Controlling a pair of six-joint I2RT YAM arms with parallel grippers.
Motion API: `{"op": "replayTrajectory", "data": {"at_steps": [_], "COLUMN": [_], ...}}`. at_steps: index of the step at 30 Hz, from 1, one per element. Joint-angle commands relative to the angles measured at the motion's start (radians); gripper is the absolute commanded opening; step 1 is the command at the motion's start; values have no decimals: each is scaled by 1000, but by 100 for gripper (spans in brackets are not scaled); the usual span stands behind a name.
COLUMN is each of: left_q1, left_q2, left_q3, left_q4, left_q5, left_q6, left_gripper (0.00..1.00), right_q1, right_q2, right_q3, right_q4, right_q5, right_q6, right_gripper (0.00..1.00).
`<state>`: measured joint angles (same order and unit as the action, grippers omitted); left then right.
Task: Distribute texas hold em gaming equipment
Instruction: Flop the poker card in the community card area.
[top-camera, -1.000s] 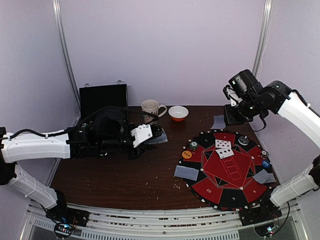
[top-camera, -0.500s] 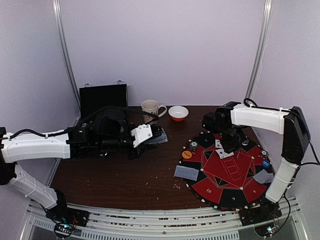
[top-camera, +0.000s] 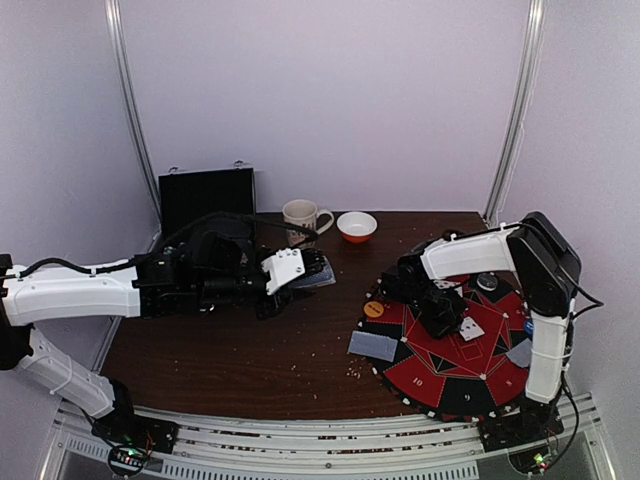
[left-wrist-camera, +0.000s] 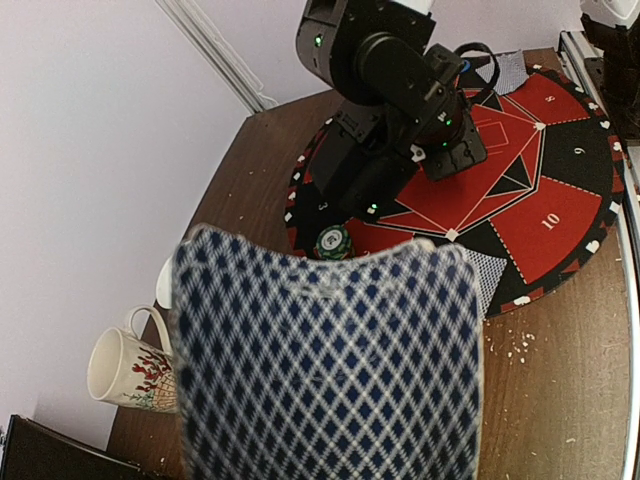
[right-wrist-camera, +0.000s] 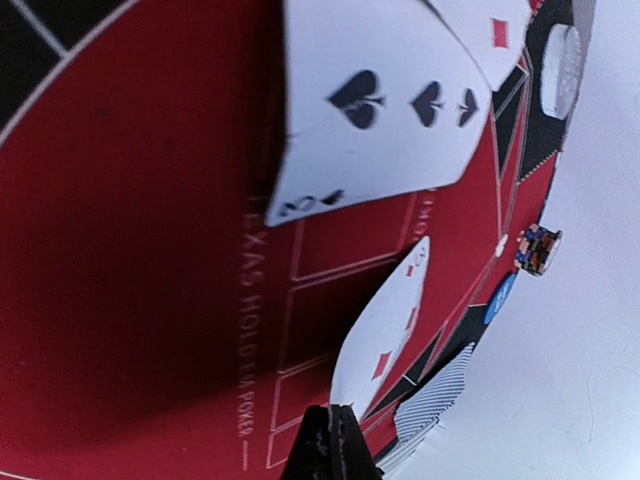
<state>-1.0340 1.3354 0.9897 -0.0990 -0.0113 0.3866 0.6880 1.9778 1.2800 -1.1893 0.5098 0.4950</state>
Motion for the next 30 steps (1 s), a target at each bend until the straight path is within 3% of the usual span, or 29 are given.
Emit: {"op": "replayTrajectory", "data": {"at_steps": [1, 9, 30], "left_q1": [-3, -3, -4], "left_q2": [-8, -2, -17], "left_q3": [32, 37, 37], "left_q4": [42, 28, 29], "left_q5": [-6, -8, -18], "left_q6": [-5, -2, 7], "left_gripper": [34, 33, 34], "right_q1": [7, 7, -66], "right_q2": [18, 66, 102], "right_q3": [6, 25, 77], "right_q4": [67, 116, 173], "right_q5": [-65, -50, -86], "right_q6": [-40, -89, 2], "right_gripper": [0, 0, 0]}}
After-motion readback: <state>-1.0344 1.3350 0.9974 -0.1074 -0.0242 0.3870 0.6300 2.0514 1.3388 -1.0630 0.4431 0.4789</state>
